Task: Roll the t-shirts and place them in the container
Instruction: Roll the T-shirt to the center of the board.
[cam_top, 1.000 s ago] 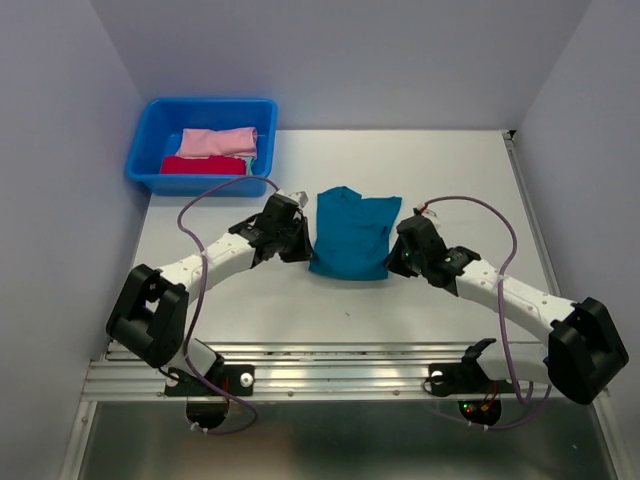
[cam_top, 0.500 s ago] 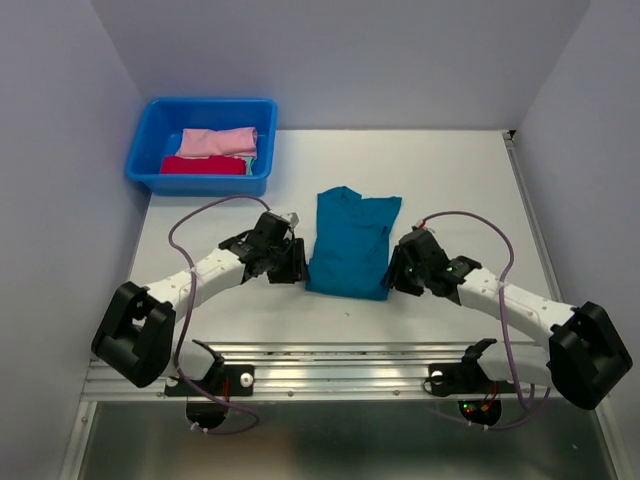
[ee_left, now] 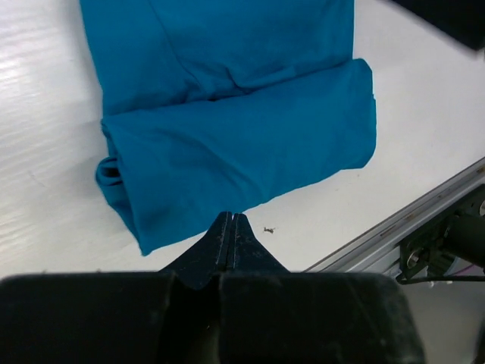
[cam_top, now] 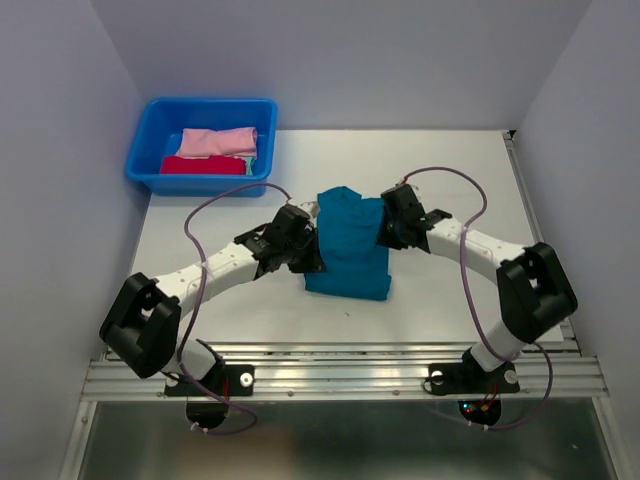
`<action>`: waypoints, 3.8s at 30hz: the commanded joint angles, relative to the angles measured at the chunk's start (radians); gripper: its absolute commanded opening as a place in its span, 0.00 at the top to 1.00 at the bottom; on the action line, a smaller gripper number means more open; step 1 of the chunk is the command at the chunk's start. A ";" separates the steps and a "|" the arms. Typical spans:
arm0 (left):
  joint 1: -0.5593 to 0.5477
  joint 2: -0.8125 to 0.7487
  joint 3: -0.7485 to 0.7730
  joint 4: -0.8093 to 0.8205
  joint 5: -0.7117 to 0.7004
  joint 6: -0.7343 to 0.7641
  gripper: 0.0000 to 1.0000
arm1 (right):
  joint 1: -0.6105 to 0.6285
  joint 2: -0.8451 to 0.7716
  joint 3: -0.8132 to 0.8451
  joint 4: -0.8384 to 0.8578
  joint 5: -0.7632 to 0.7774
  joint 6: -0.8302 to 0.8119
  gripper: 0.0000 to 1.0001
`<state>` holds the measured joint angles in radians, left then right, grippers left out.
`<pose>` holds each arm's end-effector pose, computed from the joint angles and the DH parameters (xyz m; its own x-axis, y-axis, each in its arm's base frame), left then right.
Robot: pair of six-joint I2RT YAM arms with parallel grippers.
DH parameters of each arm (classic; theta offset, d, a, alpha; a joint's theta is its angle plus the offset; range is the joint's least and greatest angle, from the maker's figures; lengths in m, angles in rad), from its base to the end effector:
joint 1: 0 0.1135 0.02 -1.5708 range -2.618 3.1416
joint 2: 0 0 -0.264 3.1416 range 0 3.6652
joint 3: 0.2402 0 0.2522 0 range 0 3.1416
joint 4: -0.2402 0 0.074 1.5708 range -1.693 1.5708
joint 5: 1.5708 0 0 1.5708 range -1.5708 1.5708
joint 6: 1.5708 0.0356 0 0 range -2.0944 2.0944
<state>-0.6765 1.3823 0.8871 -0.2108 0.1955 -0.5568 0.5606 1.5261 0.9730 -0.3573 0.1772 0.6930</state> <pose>0.2276 -0.1916 0.2385 -0.8150 -0.0105 -0.5794 0.3519 0.7855 -0.5091 0.2702 0.1622 0.2135 -0.7904 0.2463 -0.5609 0.0951 0.9539 0.2848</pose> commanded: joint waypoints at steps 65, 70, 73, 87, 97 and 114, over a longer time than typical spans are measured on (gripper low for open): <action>0.480 -0.201 0.174 -0.233 -0.100 0.133 0.81 | 0.575 0.396 0.524 -0.304 0.403 -0.056 0.36; 0.514 -0.212 0.156 -0.237 -0.103 0.144 0.71 | 0.575 0.489 0.575 -0.348 0.424 -0.033 0.36; 0.531 -0.212 0.145 -0.236 -0.099 0.147 0.70 | 0.575 0.534 0.579 -0.350 0.426 -0.017 0.39; 0.555 -0.207 0.070 -0.179 -0.004 0.141 0.27 | 0.575 0.458 0.458 -0.137 0.420 0.062 0.99; 0.552 -0.206 -0.063 -0.087 0.182 0.126 0.18 | 0.546 0.290 0.244 0.141 0.245 0.163 0.99; 0.543 -0.204 -0.117 -0.052 0.219 0.136 0.18 | 0.418 0.099 -0.107 0.564 -0.022 0.345 0.99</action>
<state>-0.1284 1.1988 0.7784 -0.2943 0.3893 -0.4343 1.0054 1.6737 0.9215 0.0315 0.2367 0.9756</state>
